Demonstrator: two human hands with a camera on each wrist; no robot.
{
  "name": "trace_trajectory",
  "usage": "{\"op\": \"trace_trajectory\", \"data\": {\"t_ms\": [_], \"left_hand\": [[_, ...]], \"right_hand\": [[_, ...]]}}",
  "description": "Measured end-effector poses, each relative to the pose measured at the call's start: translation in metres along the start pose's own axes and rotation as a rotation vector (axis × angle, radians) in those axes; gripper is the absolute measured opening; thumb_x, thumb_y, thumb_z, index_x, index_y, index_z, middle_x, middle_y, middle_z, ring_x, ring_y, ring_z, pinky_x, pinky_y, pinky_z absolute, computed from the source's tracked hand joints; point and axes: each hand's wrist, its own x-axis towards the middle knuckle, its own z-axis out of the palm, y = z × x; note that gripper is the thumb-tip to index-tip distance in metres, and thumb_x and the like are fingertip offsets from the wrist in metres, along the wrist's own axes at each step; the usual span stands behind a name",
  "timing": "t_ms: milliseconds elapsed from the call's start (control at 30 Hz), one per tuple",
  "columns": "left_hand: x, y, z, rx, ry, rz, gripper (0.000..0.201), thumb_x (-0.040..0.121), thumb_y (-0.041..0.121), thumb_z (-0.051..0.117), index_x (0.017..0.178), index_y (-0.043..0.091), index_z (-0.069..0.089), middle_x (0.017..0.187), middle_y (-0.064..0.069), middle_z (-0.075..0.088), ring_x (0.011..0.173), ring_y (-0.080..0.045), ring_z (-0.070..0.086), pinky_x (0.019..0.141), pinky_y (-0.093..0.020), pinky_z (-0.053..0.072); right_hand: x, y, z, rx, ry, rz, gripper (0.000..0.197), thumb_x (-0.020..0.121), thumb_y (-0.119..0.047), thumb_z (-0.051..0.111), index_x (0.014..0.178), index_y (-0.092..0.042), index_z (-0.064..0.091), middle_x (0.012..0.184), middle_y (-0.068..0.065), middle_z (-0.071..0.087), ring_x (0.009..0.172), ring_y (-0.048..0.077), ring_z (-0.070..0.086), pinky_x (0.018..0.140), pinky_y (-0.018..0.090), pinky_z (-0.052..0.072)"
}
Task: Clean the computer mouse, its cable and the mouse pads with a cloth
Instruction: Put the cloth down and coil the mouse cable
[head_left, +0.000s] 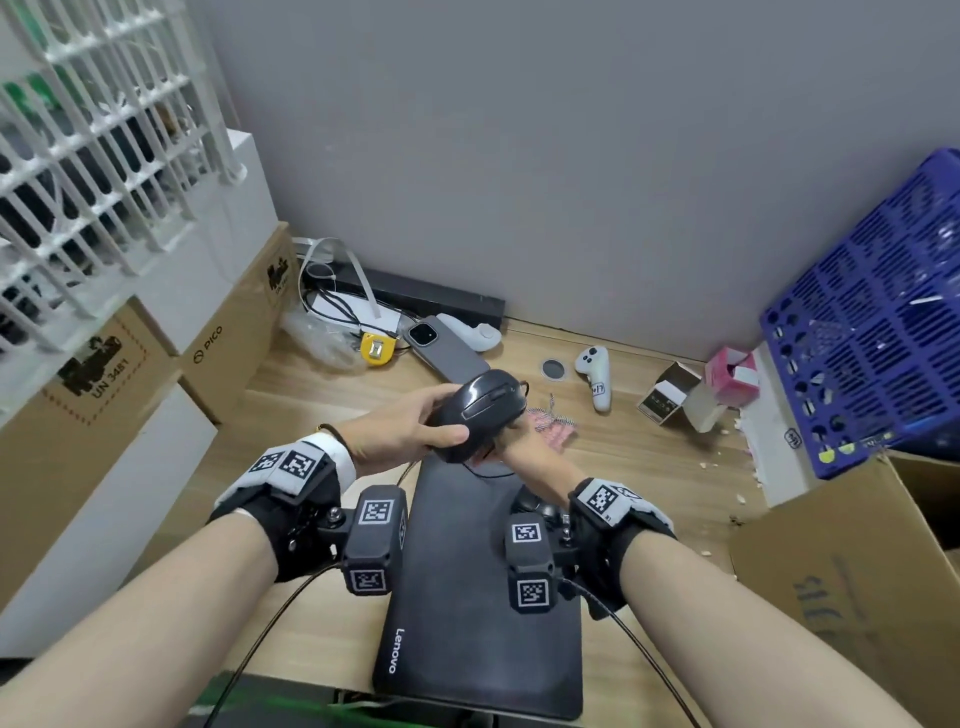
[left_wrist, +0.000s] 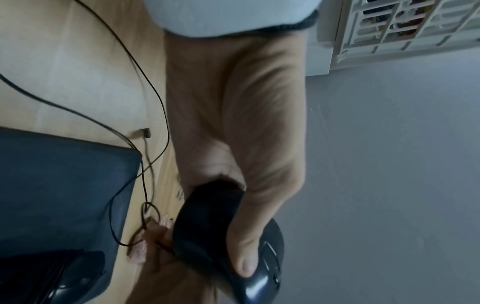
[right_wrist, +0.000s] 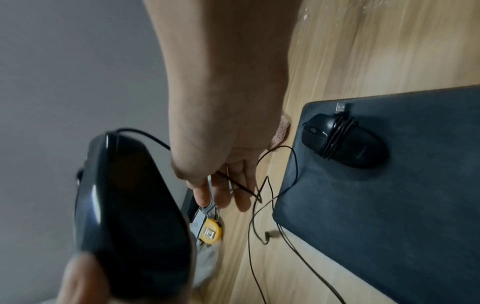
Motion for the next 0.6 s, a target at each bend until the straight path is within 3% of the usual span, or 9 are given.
{"op": "trace_trajectory", "data": {"t_ms": [67,133,167,267,333,400,467,533,600], "left_hand": [[0.006,0.003,0.002,0.016,0.051,0.022,0.080,0.070,0.031,0.081,0.131,-0.004,0.043,0.106,-0.014,0.063,0.088,-0.026,0.060,0.066,-0.023,0.051],[0.011,0.004,0.001,0.054,0.152,0.043,0.072,0.072,0.027,0.075,0.132,0.002,0.045,0.103,-0.010,0.064,0.087,-0.024,0.059,0.064,-0.026,0.049],[0.013,0.003,-0.001,0.083,0.189,0.052,0.071,0.073,0.027,0.074,0.133,0.004,0.045,0.105,-0.007,0.065,0.088,-0.020,0.060,0.066,-0.027,0.049],[0.017,0.001,-0.003,0.152,0.236,0.061,0.065,0.082,0.020,0.071,0.139,0.011,0.042,0.122,-0.004,0.062,0.105,-0.013,0.061,0.079,-0.022,0.051],[0.019,0.000,0.000,0.174,0.261,0.077,0.058,0.088,0.012,0.067,0.140,0.017,0.042,0.126,0.000,0.059,0.106,-0.007,0.060,0.082,-0.021,0.051],[0.022,-0.002,0.002,0.212,0.315,0.109,0.056,0.088,0.007,0.065,0.139,0.019,0.045,0.125,0.003,0.059,0.104,-0.005,0.060,0.085,-0.020,0.051],[0.026,-0.007,0.002,0.269,0.344,0.139,0.056,0.085,0.004,0.068,0.136,0.020,0.049,0.124,0.004,0.058,0.105,-0.006,0.059,0.090,-0.021,0.050],[0.028,-0.012,-0.002,0.317,0.336,0.128,0.054,0.083,0.005,0.071,0.130,0.022,0.051,0.120,0.003,0.058,0.103,-0.011,0.059,0.088,-0.022,0.051],[0.028,-0.015,-0.009,0.358,0.309,0.104,0.052,0.079,0.006,0.073,0.124,0.023,0.052,0.112,0.004,0.058,0.099,-0.014,0.059,0.086,-0.029,0.053]], "right_hand": [[-0.001,-0.003,0.008,-0.031,-0.072,0.025,0.021,0.100,-0.002,0.036,0.102,0.000,0.056,0.080,0.018,0.061,0.071,0.028,0.058,0.082,0.045,0.052],[-0.001,-0.007,0.014,-0.117,-0.189,0.055,0.017,0.102,-0.011,0.039,0.098,-0.002,0.053,0.068,0.014,0.057,0.063,0.022,0.055,0.071,0.025,0.050],[-0.001,-0.008,0.016,-0.152,-0.228,0.063,0.017,0.102,-0.016,0.040,0.098,-0.004,0.052,0.063,0.009,0.055,0.060,0.018,0.054,0.066,0.023,0.046],[-0.002,-0.009,0.015,-0.186,-0.295,0.091,0.016,0.102,-0.018,0.040,0.099,-0.006,0.050,0.059,0.004,0.045,0.055,0.016,0.043,0.063,0.028,0.040],[-0.004,-0.011,0.014,-0.227,-0.334,0.097,0.014,0.102,-0.014,0.039,0.093,-0.010,0.049,0.062,0.003,0.039,0.055,0.015,0.038,0.053,0.021,0.039],[-0.005,-0.014,0.013,-0.346,-0.353,0.096,0.013,0.100,-0.013,0.040,0.091,-0.013,0.049,0.066,0.001,0.043,0.056,0.012,0.040,0.046,0.014,0.038],[-0.003,-0.017,0.014,-0.449,-0.367,0.069,0.016,0.098,-0.009,0.040,0.088,-0.007,0.051,0.066,0.002,0.046,0.051,0.007,0.043,0.044,0.012,0.037],[-0.001,-0.018,0.014,-0.507,-0.381,0.065,0.024,0.097,-0.006,0.038,0.092,0.006,0.059,0.064,0.002,0.047,0.051,0.007,0.045,0.047,0.012,0.039],[0.001,-0.019,0.010,-0.523,-0.397,0.084,0.031,0.098,-0.013,0.039,0.097,0.003,0.066,0.063,0.004,0.048,0.055,0.012,0.045,0.051,0.017,0.041]]}}
